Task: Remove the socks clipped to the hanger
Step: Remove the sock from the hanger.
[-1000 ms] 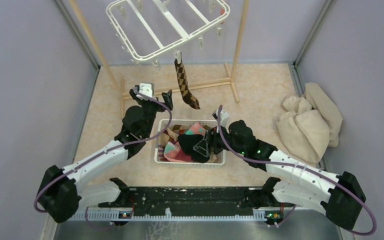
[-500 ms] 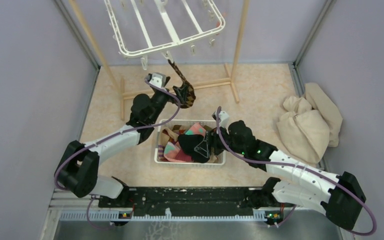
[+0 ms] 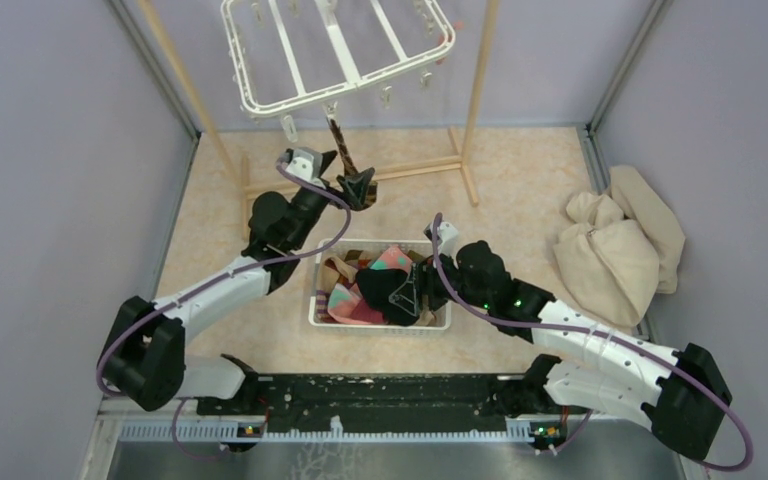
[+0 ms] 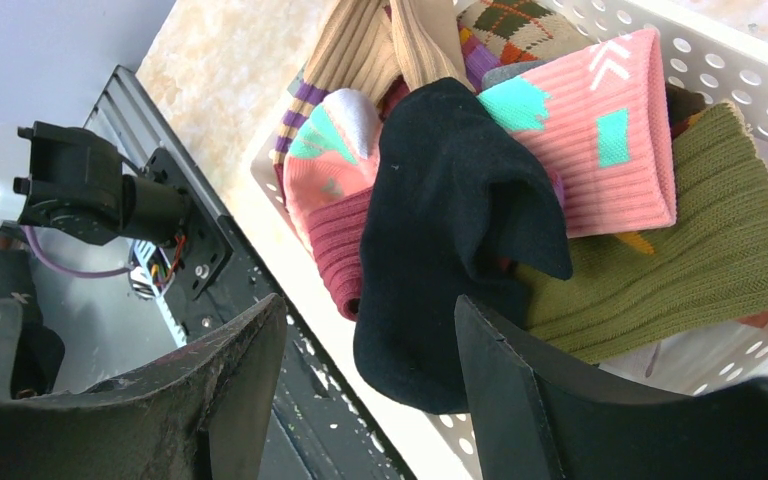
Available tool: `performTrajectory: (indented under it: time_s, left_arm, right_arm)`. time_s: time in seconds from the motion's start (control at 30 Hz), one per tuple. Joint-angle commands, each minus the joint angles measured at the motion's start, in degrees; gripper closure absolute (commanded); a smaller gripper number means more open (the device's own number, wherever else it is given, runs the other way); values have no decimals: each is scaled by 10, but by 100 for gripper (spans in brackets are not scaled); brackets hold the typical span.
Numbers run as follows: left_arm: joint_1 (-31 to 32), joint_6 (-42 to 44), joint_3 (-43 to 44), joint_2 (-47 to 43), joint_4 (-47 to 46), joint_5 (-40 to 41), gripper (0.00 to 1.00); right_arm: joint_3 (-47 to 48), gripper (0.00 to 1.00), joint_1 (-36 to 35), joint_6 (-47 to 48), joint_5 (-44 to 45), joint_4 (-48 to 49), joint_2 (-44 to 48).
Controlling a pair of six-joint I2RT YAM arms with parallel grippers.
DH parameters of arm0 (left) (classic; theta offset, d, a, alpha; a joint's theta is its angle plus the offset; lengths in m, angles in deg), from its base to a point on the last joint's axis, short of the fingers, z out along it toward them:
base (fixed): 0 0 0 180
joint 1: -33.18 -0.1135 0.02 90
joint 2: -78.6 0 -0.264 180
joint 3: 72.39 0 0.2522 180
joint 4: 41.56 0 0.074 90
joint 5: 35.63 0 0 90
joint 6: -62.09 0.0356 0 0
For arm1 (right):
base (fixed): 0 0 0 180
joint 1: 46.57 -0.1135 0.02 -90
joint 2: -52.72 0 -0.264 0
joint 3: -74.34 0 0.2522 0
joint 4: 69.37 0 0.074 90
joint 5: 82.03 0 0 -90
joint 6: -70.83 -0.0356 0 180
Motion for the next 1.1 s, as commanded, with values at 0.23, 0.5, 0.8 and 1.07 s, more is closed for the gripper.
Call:
performTrajectory:
  time_s: [0.23,0.5,0.8,1.07]
  left_arm:
    - [-37,-27,21,37,-11,-33,1]
    - [-85,-36,59,58,0,-74,38]
    - [-85,-43,31,2,38,-96,70]
    - [-85,-54,73,-36,115,-126,100]
  right_arm:
    - [22,37,3,-4,-2,24,7]
    - [22,37,3,-3,10,10,21]
    - [45,37,3,6,7,5,13]
    - [109,37,3,20,10,16,-25]
